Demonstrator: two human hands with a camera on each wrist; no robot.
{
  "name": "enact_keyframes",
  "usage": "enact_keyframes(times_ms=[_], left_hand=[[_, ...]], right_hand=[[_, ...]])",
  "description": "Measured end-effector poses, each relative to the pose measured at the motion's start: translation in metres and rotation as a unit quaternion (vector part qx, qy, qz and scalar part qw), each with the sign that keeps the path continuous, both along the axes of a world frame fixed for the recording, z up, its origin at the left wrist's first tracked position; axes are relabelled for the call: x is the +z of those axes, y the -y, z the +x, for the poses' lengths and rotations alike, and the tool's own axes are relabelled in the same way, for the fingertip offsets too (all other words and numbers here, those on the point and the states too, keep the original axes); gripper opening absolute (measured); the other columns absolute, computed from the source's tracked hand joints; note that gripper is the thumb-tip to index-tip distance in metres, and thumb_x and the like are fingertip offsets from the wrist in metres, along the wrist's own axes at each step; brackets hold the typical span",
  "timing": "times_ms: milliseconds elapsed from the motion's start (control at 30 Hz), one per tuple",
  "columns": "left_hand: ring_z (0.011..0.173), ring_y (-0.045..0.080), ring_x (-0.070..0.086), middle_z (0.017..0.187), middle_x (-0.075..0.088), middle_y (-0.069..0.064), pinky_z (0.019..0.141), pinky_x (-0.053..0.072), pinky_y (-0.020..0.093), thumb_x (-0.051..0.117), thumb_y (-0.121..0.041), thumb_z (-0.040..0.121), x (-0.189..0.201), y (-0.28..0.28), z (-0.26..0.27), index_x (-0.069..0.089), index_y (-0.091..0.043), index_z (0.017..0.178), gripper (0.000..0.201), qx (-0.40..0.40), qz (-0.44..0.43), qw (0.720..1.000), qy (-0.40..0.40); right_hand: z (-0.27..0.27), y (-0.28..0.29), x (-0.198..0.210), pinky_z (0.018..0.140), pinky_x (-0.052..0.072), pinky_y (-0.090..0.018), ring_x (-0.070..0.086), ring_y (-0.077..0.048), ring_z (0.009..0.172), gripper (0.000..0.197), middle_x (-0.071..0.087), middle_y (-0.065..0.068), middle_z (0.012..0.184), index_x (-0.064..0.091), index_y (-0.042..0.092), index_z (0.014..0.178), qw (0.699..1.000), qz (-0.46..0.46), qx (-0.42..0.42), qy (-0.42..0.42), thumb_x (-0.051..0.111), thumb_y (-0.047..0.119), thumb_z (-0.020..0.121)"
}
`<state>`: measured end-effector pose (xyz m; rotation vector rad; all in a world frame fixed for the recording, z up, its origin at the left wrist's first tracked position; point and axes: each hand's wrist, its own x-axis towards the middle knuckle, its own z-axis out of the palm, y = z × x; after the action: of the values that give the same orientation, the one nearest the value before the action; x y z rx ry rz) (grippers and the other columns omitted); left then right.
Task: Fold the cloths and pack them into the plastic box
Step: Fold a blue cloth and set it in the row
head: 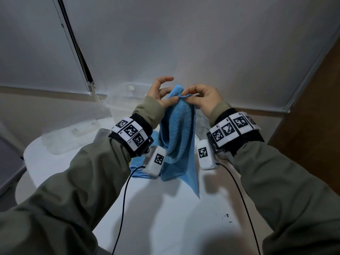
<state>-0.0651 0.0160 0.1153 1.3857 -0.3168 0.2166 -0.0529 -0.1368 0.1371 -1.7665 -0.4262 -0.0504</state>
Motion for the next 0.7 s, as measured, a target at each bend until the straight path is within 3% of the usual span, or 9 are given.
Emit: enact_keyframes(times_ms=[67, 133, 200, 267, 367, 467, 567, 633, 700], left_hand=[[0.068, 0.012, 0.067, 0.073, 0.072, -0.001, 0.067, 0.057, 0.028, 0.057, -0.002, 0.083, -0.001, 0.002, 0.0, 0.046, -0.019, 0.111, 0.034, -0.019, -0.013, 1.0, 0.002], [0.06, 0.01, 0.066, 0.064, 0.07, -0.003, 0.058, 0.053, 0.023, 0.044, 0.001, 0.093, -0.002, 0.003, 0.0, 0.044, -0.014, 0.114, 0.025, -0.013, -0.01, 1.0, -0.003], [0.06, 0.011, 0.066, 0.064, 0.071, -0.001, 0.057, 0.053, 0.025, 0.044, 0.002, 0.093, -0.003, 0.006, 0.002, 0.045, -0.016, 0.11, 0.025, 0.007, -0.011, 1.0, -0.004], [0.058, 0.011, 0.066, 0.063, 0.071, -0.001, 0.058, 0.055, 0.026, 0.049, 0.001, 0.091, -0.003, 0.008, 0.004, 0.044, -0.017, 0.108, 0.025, 0.038, -0.007, 0.999, -0.004], [0.053, 0.011, 0.064, 0.06, 0.07, -0.001, 0.054, 0.054, 0.026, 0.052, 0.001, 0.089, -0.002, 0.014, 0.006, 0.043, -0.018, 0.107, 0.027, 0.047, -0.013, 0.999, 0.002], [0.061, 0.016, 0.065, 0.072, 0.07, 0.002, 0.064, 0.054, 0.033, 0.055, 0.002, 0.088, -0.001, 0.019, 0.004, 0.04, -0.019, 0.106, 0.032, 0.039, -0.036, 0.998, 0.013], [0.071, 0.02, 0.058, 0.089, 0.055, 0.001, 0.074, 0.052, 0.042, 0.063, -0.003, 0.081, -0.001, 0.02, 0.005, 0.03, -0.023, 0.105, 0.045, 0.101, -0.002, 0.995, 0.018], [0.071, 0.01, 0.057, 0.088, 0.05, -0.002, 0.071, 0.051, 0.032, 0.061, -0.018, 0.076, -0.001, 0.018, 0.005, 0.034, -0.028, 0.094, 0.034, 0.107, 0.04, 0.993, 0.032], [0.074, -0.001, 0.055, 0.086, 0.047, -0.007, 0.072, 0.049, 0.019, 0.063, -0.027, 0.077, -0.005, 0.012, 0.003, 0.044, -0.027, 0.085, 0.02, 0.077, 0.151, 0.983, 0.067]], right_hand=[[0.002, 0.001, 0.0, 0.079, 0.052, -0.034, 0.057, -0.016, 0.073, 0.028, 0.061, 0.001, 0.073, 0.063, 0.023, 0.07, 1.0, 0.002, -0.021, -0.001, 0.062, -0.001, 0.083], [0.003, 0.002, 0.0, 0.074, 0.052, -0.028, 0.057, -0.014, 0.072, 0.026, 0.06, 0.001, 0.075, 0.062, 0.024, 0.073, 0.999, 0.007, -0.036, 0.002, 0.062, 0.0, 0.084], [0.002, 0.002, 0.0, 0.069, 0.05, -0.018, 0.056, -0.008, 0.071, 0.024, 0.059, 0.005, 0.077, 0.061, 0.024, 0.076, 1.0, 0.006, -0.026, 0.008, 0.063, 0.002, 0.084], [-0.002, -0.001, 0.003, 0.072, 0.051, -0.016, 0.057, -0.007, 0.072, 0.023, 0.06, 0.005, 0.077, 0.061, 0.023, 0.077, 1.0, 0.007, 0.0, 0.008, 0.064, 0.001, 0.083], [-0.001, -0.006, 0.003, 0.084, 0.048, -0.027, 0.055, -0.012, 0.083, 0.026, 0.058, 0.0, 0.085, 0.06, 0.028, 0.073, 0.999, -0.009, -0.032, 0.025, 0.068, 0.004, 0.08], [0.005, -0.006, 0.002, 0.088, 0.052, -0.037, 0.06, -0.021, 0.094, 0.027, 0.063, -0.009, 0.099, 0.06, 0.035, 0.066, 0.995, -0.021, -0.084, 0.04, 0.07, 0.013, 0.078], [0.007, -0.003, 0.001, 0.083, 0.055, -0.038, 0.063, -0.018, 0.083, 0.028, 0.065, 0.002, 0.081, 0.06, 0.03, 0.069, 0.995, -0.027, -0.088, 0.036, 0.067, 0.006, 0.081], [0.01, 0.001, 0.003, 0.084, 0.055, -0.035, 0.062, -0.014, 0.08, 0.03, 0.062, 0.007, 0.076, 0.06, 0.03, 0.07, 0.992, -0.011, -0.115, 0.048, 0.067, 0.003, 0.08], [0.012, 0.006, 0.006, 0.085, 0.055, -0.031, 0.061, -0.011, 0.079, 0.033, 0.062, 0.007, 0.078, 0.059, 0.031, 0.075, 0.99, 0.025, -0.129, 0.054, 0.066, -0.001, 0.08]])
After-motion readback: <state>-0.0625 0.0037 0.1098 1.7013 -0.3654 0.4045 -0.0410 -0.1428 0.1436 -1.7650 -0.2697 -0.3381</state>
